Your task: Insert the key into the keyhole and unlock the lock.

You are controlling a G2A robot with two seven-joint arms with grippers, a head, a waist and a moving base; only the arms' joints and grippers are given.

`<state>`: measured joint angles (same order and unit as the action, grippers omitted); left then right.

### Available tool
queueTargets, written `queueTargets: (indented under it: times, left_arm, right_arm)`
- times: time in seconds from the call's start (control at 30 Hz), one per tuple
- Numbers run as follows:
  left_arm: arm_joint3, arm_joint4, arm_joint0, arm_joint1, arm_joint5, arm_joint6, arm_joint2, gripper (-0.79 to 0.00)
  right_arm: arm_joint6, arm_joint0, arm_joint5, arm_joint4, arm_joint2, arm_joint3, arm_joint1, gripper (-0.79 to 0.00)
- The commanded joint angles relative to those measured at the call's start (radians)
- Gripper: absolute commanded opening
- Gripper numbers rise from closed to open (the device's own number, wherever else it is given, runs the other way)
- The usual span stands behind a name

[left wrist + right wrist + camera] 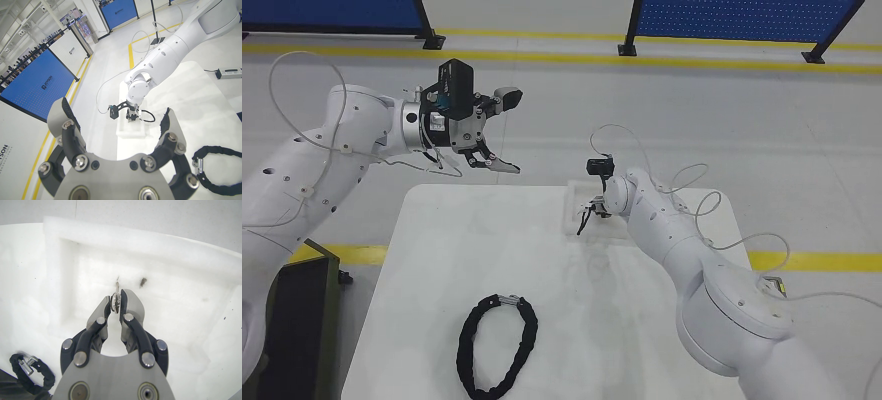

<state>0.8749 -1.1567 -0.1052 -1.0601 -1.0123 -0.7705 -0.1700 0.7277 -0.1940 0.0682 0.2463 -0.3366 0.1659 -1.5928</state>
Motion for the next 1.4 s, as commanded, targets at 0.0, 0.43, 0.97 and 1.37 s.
queueTargets:
  times: [0.0,0.43,0.97,1.37]
  left_arm:
    - [0.0,0.0,0.0,0.0,0.0,0.0,0.0,0.0]
    - [0.0,0.0,0.0,0.0,0.0,0.0,0.0,0.0]
    - [0.0,0.0,0.0,0.0,0.0,0.0,0.0,0.0]
    - [0.0,0.0,0.0,0.0,0.0,0.0,0.0,0.0]
  right_arm:
    - [0.0,0.0,0.0,0.0,0.0,0.0,0.0,-0.696]
    - [0.0,0.0,0.0,0.0,0.0,0.0,0.0,-0.317]
    - [-0.089,-0.025,0.021,0.056,-0.013,0.053,0.016,-0.302]
    - [-0.047,-0.03,0.037,0.09,-0.042,0.095,0.037,-0.453]
